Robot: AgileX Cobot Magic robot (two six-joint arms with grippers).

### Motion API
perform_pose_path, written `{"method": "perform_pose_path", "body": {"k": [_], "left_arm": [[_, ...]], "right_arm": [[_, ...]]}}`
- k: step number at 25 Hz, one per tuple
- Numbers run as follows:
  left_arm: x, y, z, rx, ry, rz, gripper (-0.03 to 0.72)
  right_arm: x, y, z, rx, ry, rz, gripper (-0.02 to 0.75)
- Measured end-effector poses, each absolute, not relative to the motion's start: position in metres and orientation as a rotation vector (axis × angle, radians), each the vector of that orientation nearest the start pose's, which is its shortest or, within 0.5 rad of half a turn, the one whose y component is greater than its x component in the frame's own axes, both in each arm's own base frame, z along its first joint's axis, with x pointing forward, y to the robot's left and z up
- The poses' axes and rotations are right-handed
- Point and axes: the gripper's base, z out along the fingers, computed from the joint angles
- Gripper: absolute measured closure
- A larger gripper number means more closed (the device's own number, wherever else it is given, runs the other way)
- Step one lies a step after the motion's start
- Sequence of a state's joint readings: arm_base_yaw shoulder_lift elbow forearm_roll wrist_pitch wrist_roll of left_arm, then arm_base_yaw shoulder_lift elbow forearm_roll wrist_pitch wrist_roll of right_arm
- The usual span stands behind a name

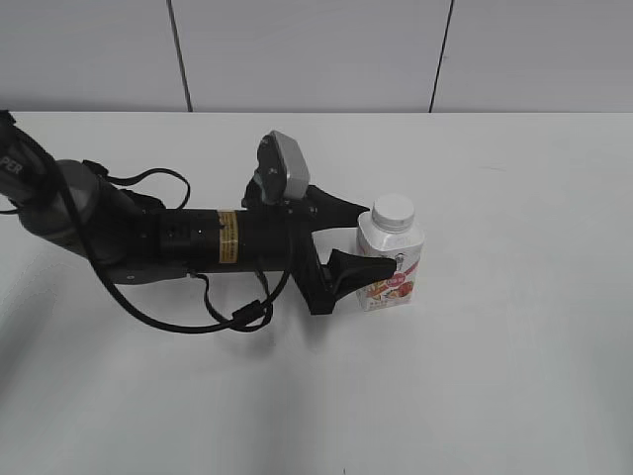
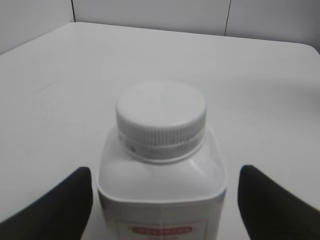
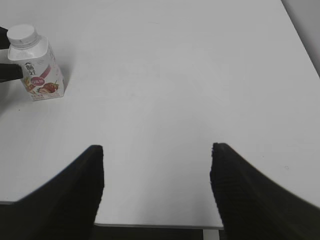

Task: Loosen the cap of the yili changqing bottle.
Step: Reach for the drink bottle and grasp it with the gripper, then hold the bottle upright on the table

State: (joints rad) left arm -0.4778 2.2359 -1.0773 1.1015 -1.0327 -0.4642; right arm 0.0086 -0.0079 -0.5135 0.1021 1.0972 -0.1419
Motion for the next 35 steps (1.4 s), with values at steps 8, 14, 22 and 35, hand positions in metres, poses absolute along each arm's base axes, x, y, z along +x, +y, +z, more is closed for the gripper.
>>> {"method": "perform_pose_path", "body": {"k": [8, 14, 22, 35], "left_arm": [[0.32, -0.254, 0.079, 1.248, 1.536, -0.95, 0.141], [0.32, -0.254, 0.077, 1.232, 1.547, -0.95, 0.223], [0.32, -0.254, 0.077, 1.231, 1.55, -0.951, 0.278], [0.323, -0.228, 0.081, 1.375, 1.55, -1.019, 0.28]], "right_arm": [[-0.01, 0.008, 0.278, -0.163, 2.049, 0.04, 0.207], [-0.01, 0.008, 0.278, -0.163, 2.049, 0.04, 0.207], [-0.01, 0.008, 0.278, -0.163, 2.049, 0.04, 0.207], [-0.01, 0.008, 0.278, -0.163, 2.049, 0.04, 0.207]]}}
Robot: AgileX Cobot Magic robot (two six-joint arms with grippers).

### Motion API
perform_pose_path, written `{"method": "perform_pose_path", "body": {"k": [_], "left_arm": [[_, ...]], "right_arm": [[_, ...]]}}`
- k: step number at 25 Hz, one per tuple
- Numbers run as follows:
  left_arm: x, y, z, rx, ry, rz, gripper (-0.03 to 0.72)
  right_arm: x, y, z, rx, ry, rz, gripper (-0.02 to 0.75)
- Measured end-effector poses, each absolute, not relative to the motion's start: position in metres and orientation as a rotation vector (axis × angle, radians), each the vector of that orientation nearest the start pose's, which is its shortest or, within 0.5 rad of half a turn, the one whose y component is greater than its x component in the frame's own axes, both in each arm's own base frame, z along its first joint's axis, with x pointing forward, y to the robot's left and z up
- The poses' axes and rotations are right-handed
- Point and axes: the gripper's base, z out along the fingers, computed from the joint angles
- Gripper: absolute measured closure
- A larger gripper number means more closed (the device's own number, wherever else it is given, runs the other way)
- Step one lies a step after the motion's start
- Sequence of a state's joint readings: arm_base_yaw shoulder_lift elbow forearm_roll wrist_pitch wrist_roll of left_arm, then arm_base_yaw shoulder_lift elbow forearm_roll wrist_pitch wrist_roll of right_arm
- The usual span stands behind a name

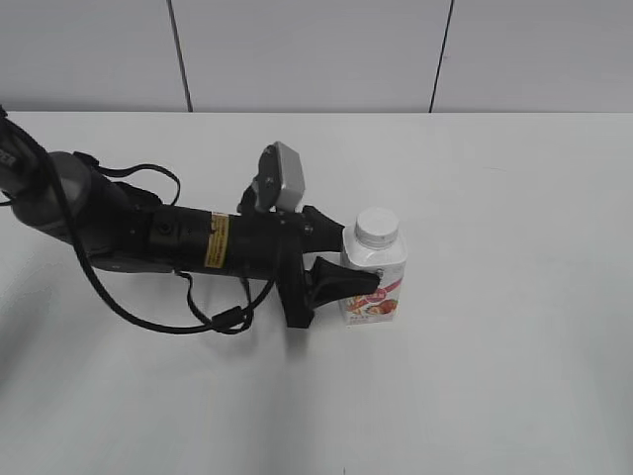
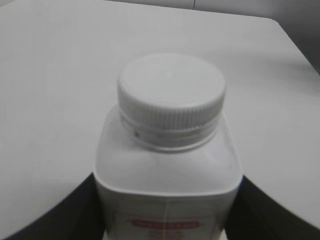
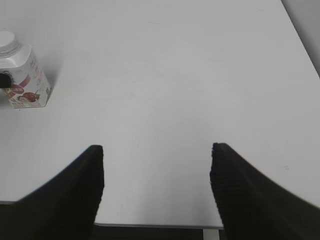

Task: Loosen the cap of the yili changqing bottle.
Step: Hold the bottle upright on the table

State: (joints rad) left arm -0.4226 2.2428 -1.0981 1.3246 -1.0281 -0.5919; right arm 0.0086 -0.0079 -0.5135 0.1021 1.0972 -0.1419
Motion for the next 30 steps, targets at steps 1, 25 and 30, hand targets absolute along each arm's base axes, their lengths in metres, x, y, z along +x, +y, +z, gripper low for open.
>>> {"method": "perform_pose_path", "body": {"k": [1, 25, 30], "left_arm": [[0.324, -0.224, 0.081, 1.382, 1.56, -1.031, 0.28], [0.35, -0.125, 0.099, 1.433, 1.644, -0.99, 0.283], [0.35, -0.125, 0.098, 1.432, 1.645, -0.988, 0.284]], "right_arm": [[-0.01, 0.008, 0.278, -0.163, 2.049, 0.04, 0.207], [0.006, 0.017, 0.284, -0.263, 2.121, 0.123, 0.207], [0.05, 0.02, 0.306, -0.36, 2.291, 0.151, 0.207]]}}
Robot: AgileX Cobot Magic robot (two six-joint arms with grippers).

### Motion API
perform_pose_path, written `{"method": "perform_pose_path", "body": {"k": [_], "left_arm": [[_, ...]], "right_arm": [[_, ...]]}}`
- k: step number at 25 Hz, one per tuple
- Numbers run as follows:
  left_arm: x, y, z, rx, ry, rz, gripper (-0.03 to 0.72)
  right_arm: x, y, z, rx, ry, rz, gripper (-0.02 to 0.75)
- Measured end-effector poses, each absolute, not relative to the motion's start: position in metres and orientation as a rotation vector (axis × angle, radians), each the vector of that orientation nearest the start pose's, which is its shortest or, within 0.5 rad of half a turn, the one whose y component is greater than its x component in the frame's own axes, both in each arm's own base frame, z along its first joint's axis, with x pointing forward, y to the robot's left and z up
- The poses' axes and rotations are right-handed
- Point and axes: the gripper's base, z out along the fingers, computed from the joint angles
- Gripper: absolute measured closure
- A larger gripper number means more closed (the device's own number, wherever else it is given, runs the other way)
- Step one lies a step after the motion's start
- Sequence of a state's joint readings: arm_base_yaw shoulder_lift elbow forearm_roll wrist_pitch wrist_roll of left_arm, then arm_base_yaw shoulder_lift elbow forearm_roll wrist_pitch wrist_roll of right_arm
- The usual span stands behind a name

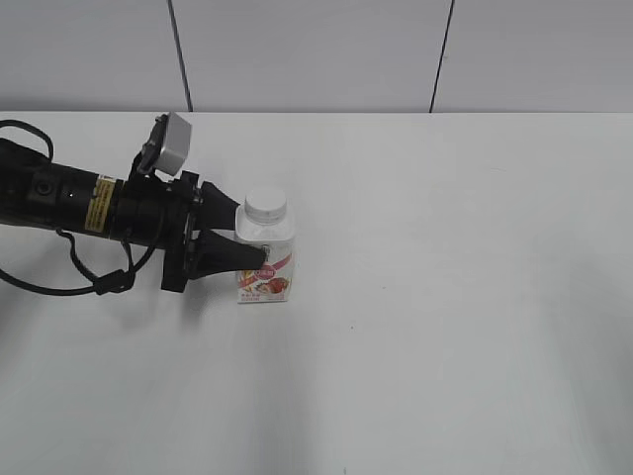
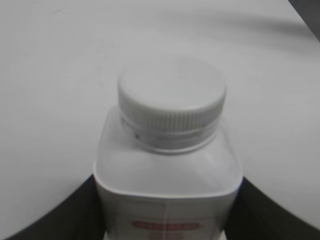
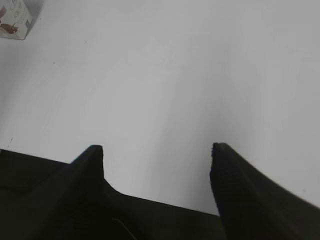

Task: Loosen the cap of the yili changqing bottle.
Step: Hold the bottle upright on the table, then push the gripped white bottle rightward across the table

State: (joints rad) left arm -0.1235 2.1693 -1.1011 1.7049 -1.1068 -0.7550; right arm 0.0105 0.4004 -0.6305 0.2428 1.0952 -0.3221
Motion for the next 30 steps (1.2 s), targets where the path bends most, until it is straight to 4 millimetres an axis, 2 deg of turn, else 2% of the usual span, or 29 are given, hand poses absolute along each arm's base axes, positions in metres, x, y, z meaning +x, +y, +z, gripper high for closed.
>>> {"method": "perform_pose_path", "body": {"k": [6, 8, 11, 15, 19, 22, 30], "left_arm": [[0.351, -0.125, 0.1, 1.403, 1.642, -0.988, 0.284], [0.352, -0.126, 0.102, 1.385, 1.626, -0.994, 0.284], [0.352, -0.127, 0.103, 1.38, 1.61, -1.001, 0.284], [0.352, -0.127, 0.104, 1.377, 1.598, -1.004, 0.285], [0.352, -0.127, 0.104, 1.384, 1.582, -0.994, 0.285], [0.352, -0.127, 0.104, 1.385, 1.58, -0.992, 0.285], [0.351, -0.128, 0.106, 1.382, 1.562, -1.014, 0.285]], "right_arm": [[0.119, 0.022, 0.341, -0.38, 2.433, 0.193, 0.207], [0.149, 0.023, 0.348, -0.452, 2.506, 0.196, 0.207], [0.179, 0.027, 0.357, -0.556, 2.555, 0.203, 0.212], [0.22, 0.042, 0.369, -0.699, 2.546, 0.191, 0.253], [0.254, 0.07, 0.368, -0.867, 2.53, 0.173, 0.278], [0.277, 0.1, 0.36, -0.988, 2.526, 0.195, 0.28], [0.318, 0.184, 0.332, -1.246, 2.482, 0.252, 0.28]]}}
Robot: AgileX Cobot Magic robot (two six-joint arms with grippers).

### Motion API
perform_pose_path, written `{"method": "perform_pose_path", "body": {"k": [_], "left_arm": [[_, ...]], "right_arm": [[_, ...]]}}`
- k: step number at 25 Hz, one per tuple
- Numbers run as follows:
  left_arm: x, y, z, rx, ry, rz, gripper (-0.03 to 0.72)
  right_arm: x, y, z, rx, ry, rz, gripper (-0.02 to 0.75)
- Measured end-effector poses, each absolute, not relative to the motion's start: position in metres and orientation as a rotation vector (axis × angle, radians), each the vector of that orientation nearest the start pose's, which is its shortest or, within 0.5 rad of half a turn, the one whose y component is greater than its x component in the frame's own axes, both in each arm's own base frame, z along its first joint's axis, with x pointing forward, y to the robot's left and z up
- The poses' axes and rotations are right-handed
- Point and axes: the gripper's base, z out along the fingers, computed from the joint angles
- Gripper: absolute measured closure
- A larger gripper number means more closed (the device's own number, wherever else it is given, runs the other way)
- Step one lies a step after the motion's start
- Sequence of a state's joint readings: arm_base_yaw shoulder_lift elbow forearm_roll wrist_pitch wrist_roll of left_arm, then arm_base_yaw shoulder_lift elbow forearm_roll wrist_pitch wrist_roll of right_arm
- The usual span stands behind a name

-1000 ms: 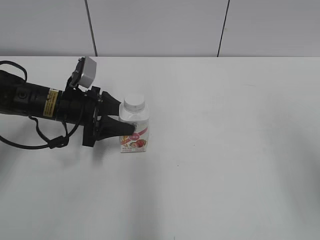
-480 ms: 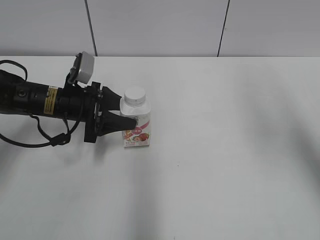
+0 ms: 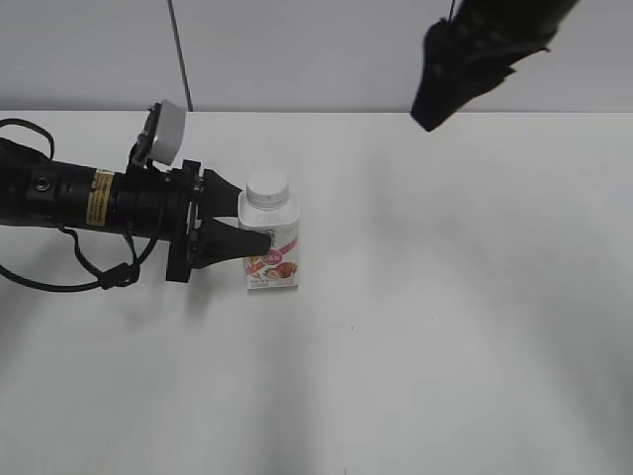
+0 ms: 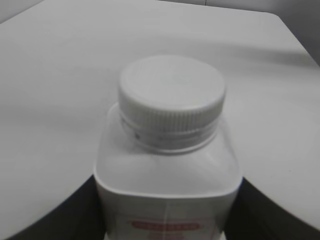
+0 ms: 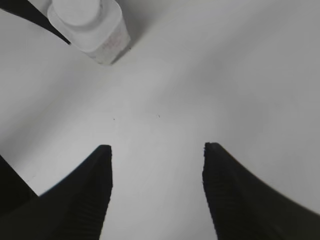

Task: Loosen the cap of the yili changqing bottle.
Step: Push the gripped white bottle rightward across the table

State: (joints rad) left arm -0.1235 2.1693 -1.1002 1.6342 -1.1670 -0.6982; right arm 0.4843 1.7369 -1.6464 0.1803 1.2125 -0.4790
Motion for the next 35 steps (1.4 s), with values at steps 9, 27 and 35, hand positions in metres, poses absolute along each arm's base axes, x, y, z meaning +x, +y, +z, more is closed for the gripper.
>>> {"method": "perform_pose_path", "body": {"k": [9, 27, 35], "left_arm": [[0.351, -0.128, 0.105, 1.383, 1.561, -1.015, 0.285], [0.35, -0.133, 0.104, 1.398, 1.565, -1.008, 0.288], [0.348, -0.142, 0.103, 1.415, 1.575, -0.988, 0.288]], "right_arm": [[0.348, 0.256, 0.301, -1.309, 2.473, 0.332, 0.28], [0.364, 0.293, 0.265, -0.886, 2.742, 0.525, 0.202], [0.362, 0.303, 0.25, -0.905, 2.773, 0.489, 0.2]]}}
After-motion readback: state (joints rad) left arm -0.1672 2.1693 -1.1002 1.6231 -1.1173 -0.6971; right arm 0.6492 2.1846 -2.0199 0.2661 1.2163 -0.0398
